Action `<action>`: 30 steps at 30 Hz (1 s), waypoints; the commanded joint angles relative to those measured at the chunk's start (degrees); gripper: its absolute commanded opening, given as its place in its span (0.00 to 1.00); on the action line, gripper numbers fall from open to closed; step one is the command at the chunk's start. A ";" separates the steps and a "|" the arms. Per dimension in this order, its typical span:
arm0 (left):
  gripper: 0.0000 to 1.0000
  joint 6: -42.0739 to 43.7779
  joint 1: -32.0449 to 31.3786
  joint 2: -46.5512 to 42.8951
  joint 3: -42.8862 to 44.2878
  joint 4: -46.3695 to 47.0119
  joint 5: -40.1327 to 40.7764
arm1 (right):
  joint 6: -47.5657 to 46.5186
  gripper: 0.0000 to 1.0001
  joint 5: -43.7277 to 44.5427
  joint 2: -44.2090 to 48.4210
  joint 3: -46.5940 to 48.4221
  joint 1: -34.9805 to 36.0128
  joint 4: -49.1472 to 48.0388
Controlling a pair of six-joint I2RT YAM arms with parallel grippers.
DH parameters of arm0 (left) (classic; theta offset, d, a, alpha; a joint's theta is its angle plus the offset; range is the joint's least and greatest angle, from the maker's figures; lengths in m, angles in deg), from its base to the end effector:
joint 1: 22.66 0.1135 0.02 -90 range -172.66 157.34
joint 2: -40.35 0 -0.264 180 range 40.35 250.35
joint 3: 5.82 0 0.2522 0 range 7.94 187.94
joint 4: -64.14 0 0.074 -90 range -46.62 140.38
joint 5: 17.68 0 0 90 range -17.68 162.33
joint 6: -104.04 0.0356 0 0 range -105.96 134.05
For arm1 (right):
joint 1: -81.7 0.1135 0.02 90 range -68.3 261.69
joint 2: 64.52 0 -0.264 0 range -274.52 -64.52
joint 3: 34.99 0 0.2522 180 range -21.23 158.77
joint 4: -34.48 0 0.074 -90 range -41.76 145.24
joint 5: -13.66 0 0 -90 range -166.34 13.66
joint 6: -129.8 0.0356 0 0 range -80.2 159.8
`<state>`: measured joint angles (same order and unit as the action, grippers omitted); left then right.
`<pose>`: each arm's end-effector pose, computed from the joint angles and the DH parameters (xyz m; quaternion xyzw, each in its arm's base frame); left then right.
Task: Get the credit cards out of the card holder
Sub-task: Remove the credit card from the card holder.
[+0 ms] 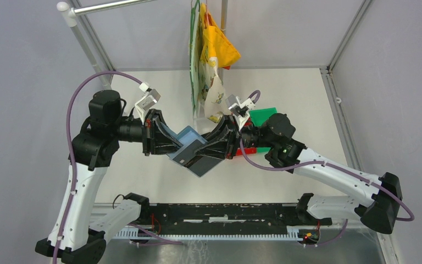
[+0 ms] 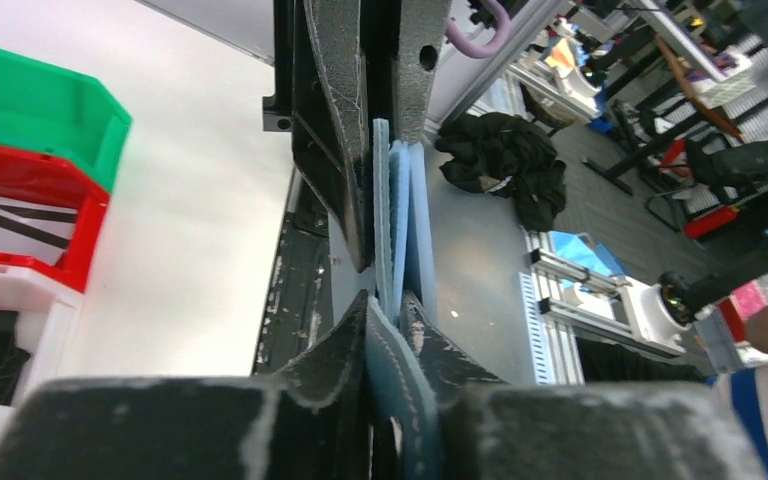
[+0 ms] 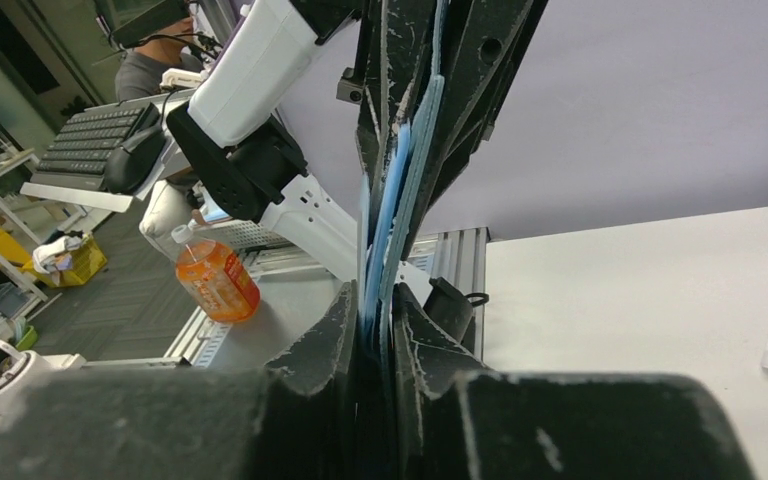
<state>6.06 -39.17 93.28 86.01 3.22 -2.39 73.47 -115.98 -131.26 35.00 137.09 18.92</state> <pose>0.1191 -0.0711 0.4513 0.3873 0.6320 -0.5859 0.3276 0.1310 0.2298 0.4030 -0.3739 0.4858 0.6772 0.4069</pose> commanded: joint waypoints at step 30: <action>0.41 11.93 -0.09 -1.05 -5.98 -6.21 2.03 | -7.28 0.00 1.54 -0.67 5.32 -0.11 10.07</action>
<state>10.51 -39.24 92.80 80.50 1.37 0.23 66.94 -113.51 -130.71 35.22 136.76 31.12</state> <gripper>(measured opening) 0.441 0.190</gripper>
